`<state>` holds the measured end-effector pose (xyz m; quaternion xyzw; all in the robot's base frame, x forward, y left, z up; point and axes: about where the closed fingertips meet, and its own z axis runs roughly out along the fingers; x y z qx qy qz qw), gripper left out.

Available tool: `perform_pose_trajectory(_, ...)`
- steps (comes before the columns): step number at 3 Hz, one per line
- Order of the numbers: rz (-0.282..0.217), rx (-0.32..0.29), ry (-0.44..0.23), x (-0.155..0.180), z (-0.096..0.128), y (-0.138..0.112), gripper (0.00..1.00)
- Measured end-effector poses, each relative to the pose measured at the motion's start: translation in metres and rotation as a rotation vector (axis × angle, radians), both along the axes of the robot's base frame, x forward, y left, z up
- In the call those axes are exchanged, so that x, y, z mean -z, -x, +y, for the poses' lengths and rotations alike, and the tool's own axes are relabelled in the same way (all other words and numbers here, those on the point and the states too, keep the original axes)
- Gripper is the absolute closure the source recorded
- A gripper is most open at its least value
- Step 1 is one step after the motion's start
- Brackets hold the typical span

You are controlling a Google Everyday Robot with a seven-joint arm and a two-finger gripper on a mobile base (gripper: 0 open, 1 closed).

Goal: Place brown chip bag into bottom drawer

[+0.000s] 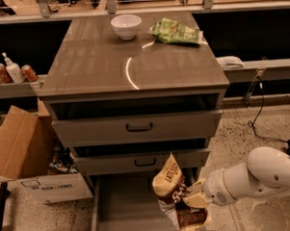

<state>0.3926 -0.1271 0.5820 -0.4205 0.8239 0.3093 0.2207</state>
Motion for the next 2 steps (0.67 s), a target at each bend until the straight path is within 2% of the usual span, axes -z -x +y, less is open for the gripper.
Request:
perform_pose_trajectory(1, 0.006, 0.03, 0.029, 0.018, -0.003, -0.006, 1.0)
perform_pose_trajectory(2, 0.014, 0.079, 0.061, 0.066, -0.018, -0.032, 1.0)
